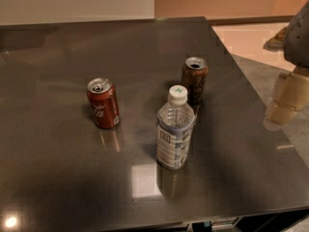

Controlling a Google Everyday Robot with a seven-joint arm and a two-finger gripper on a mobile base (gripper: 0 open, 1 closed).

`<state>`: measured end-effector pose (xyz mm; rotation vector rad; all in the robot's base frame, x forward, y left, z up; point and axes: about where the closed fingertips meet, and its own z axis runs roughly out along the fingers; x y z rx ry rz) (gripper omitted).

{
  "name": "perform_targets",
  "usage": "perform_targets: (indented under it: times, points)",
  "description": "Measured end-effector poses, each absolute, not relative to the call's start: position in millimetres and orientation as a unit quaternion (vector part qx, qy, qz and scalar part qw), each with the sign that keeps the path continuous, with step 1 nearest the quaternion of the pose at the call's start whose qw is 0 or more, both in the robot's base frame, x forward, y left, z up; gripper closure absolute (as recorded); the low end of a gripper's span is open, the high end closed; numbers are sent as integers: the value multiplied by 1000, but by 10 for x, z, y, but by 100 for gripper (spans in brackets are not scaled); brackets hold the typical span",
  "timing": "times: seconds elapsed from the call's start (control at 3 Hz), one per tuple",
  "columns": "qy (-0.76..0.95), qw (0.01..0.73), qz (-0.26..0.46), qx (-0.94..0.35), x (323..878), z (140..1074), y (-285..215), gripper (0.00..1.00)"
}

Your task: Knock blue plastic bottle over

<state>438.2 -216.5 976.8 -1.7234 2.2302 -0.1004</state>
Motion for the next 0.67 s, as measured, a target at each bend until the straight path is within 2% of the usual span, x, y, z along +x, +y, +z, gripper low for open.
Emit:
perform_targets:
  times: [0.33, 0.67]
  points:
    - [781, 160, -35, -603, 4382, 9768, -2165, 0]
    - [774, 173, 2, -609, 4363, 9746, -2027, 0]
